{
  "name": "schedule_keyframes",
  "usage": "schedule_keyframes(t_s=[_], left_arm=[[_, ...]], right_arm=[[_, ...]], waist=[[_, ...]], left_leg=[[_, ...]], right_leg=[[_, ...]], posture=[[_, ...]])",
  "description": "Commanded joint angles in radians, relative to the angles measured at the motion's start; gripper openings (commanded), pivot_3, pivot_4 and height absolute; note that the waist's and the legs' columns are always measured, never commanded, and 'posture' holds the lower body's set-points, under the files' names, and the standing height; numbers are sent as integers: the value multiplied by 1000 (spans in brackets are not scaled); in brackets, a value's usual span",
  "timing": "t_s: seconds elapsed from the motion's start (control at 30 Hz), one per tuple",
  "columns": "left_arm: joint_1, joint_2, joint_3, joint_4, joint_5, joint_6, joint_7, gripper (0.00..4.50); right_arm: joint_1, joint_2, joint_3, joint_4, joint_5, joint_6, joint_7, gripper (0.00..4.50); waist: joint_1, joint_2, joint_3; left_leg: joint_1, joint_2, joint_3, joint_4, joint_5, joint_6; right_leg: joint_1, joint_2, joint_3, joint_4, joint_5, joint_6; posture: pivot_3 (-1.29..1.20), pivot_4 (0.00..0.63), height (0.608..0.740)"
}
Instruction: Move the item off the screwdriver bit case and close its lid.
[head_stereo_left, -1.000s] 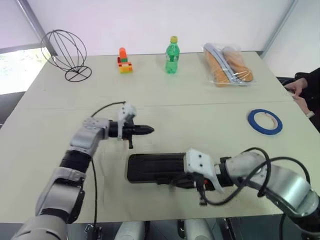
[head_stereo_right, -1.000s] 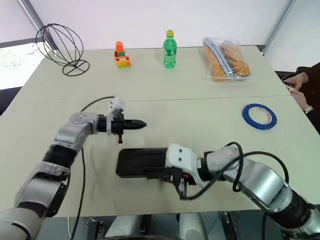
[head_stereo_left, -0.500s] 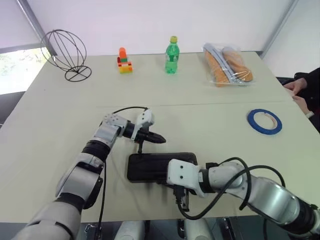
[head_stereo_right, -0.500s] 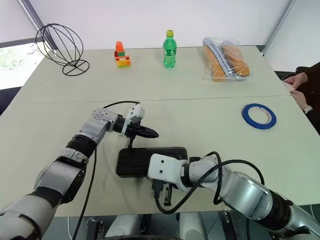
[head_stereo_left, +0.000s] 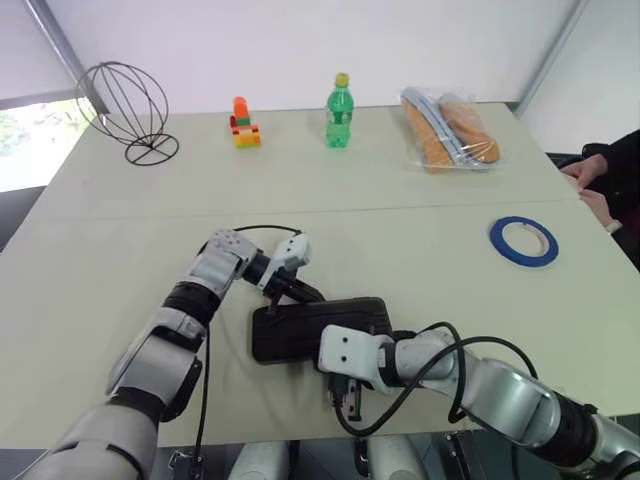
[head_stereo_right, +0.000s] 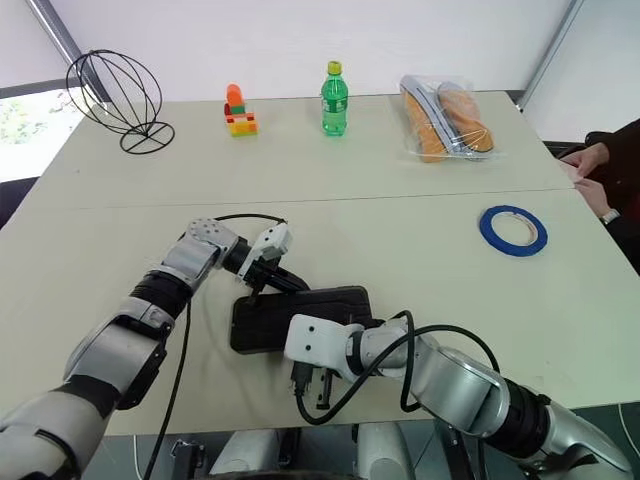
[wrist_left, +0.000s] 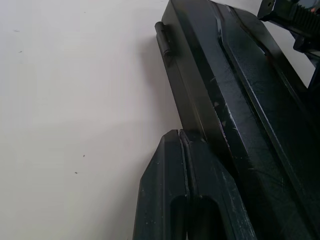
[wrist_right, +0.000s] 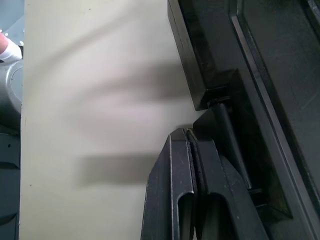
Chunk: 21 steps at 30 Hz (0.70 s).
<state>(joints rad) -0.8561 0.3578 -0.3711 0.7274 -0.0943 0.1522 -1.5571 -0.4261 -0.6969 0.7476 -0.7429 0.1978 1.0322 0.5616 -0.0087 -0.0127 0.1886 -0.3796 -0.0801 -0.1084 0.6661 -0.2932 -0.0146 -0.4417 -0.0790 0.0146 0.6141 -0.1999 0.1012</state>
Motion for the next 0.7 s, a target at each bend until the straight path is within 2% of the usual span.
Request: schedule_keyframes(t_s=[0.03,0.23,0.4,0.7], left_arm=[[60,-26,-76,-73,-17,22,-57,0],[105,-18,-106,-111,3,16,-57,0],[114,-34,-84,-112,15,18,-57,0],[156,41,-178,-251,-53,88,-57,0]], right_arm=[[-36,-4,-9,57,-101,49,-73,47],[-75,10,-1,89,-143,100,-111,47],[-82,0,-4,109,-149,110,-113,47],[-82,12,16,201,-180,56,-124,47]], waist=[[-3,0,-1],[-5,0,-4],[-5,0,-7],[-12,-1,-15]], left_leg=[[0,0,0,0,0,0],[7,0,0,-1,-1,1],[7,1,0,-1,-1,1],[8,2,0,-2,-1,1]], right_leg=[[0,0,0,0,0,0],[6,0,0,-1,0,0],[7,0,0,-1,0,0],[7,2,0,-1,0,0]], posture=[[0,150,740],[0,150,740],[0,150,740],[0,150,740]])
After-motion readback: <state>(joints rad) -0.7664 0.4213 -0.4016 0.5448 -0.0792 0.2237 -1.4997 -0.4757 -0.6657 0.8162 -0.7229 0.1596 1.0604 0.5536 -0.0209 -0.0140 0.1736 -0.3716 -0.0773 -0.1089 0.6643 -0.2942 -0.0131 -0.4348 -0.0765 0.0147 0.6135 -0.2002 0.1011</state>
